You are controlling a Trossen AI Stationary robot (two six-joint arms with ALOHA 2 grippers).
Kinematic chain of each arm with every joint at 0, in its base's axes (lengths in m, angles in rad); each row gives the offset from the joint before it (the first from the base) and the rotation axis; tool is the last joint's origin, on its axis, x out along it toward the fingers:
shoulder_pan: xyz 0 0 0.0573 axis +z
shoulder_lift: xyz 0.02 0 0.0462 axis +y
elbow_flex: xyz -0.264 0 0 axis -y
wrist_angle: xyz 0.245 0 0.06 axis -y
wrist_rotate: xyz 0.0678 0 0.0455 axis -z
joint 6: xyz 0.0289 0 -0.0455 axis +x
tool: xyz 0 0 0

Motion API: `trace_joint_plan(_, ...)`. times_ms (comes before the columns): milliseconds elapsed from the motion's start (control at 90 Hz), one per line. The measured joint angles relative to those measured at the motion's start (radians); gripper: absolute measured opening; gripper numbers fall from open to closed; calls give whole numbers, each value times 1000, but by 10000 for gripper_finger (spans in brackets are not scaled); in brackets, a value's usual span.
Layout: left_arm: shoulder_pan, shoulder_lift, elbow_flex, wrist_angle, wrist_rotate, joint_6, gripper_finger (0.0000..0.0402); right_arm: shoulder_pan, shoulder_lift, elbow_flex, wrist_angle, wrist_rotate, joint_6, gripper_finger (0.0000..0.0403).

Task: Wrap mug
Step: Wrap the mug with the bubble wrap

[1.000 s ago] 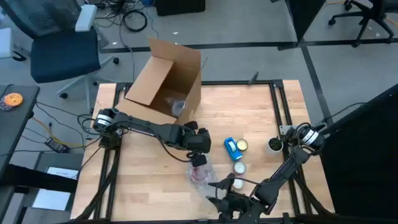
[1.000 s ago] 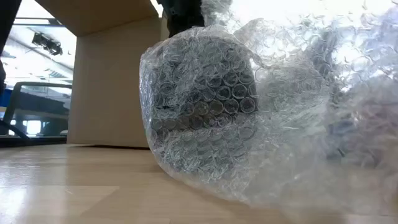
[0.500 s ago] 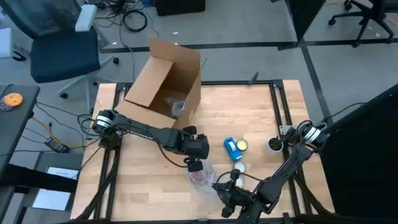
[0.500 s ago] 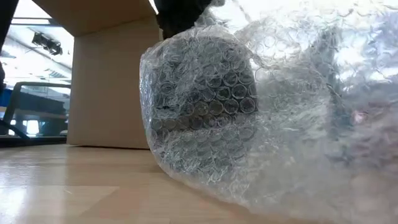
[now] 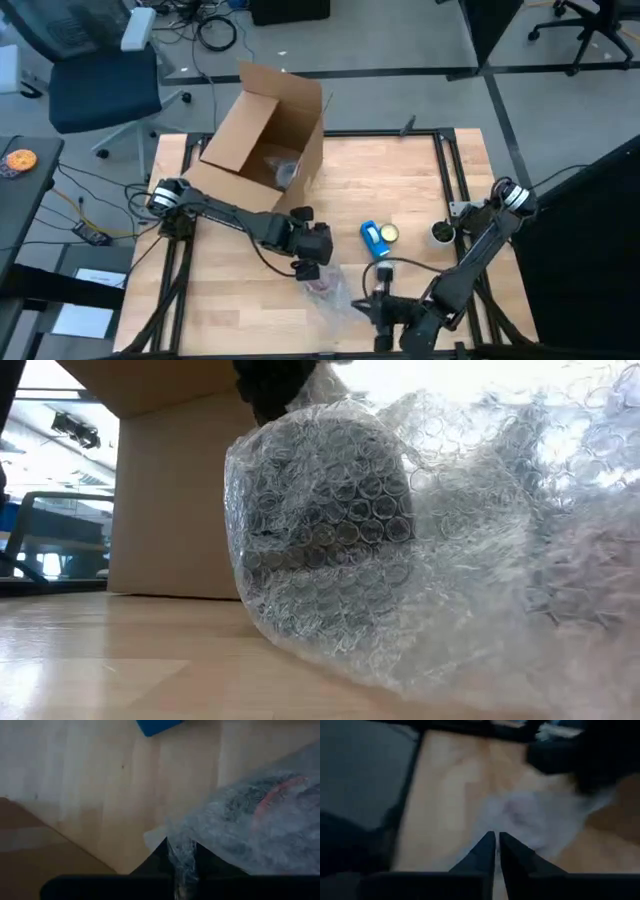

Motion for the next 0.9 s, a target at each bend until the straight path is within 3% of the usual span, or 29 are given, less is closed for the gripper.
trace_joint_plan(289, 2, 0, 0, 1, -1, -3, 0, 32, 7, 0, -73, -31, 175, 92)
trace_joint_plan(578, 3, 0, 0, 2, -2, -5, 0, 39, 130, 0, 45, -14, 7, 170)
trace_joint_plan(767, 3, 0, 0, -1, 13, -7, 0, 12, 188, -1, 110, 97, -5, 168)
trace_joint_plan(900, 3, 0, 0, -6, 57, -7, 0, -7, 188, -1, 100, 118, 25, 114)
